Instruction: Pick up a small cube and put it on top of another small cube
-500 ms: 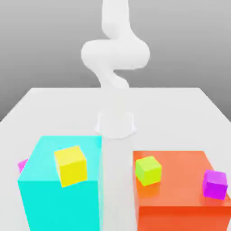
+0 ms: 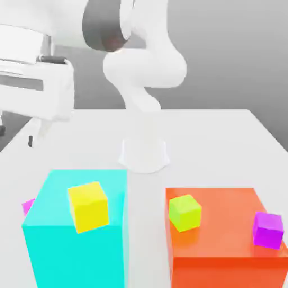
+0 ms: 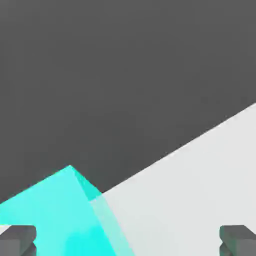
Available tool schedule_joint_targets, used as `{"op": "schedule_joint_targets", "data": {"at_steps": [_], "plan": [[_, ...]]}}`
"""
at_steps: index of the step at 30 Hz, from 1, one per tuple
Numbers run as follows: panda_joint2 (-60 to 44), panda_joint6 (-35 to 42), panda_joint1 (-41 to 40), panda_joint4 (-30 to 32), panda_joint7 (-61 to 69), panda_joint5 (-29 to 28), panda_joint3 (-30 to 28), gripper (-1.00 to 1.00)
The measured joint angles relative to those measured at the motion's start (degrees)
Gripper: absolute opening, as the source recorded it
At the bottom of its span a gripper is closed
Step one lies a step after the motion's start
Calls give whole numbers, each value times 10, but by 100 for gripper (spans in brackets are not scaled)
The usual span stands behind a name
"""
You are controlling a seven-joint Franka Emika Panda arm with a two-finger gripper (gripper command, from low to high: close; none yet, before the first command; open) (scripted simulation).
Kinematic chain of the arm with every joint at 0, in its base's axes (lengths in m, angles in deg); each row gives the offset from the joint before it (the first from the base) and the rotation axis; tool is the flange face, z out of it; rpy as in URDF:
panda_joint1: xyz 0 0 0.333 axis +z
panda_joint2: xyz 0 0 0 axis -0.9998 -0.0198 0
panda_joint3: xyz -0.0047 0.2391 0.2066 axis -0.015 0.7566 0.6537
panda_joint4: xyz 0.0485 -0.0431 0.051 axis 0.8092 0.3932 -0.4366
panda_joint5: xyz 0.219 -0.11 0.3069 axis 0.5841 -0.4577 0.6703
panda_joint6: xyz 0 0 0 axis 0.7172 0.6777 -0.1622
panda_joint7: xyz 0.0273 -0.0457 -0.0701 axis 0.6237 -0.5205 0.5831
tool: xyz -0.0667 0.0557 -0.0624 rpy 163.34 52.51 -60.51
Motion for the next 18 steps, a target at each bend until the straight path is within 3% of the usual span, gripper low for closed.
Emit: {"op": "schedule_joint_targets", "data": {"at_steps": [4,8,15,16,18], "plan": [[-84,-47,-48,34,16,33,-32,0],[-149,-93,-104,93,111,83,-42,0],[-270,-193,-175,87,203,165,36,0],[-282,-203,-183,85,205,168,45,-100],[-282,-203,-183,85,205,167,45,-100]]}}
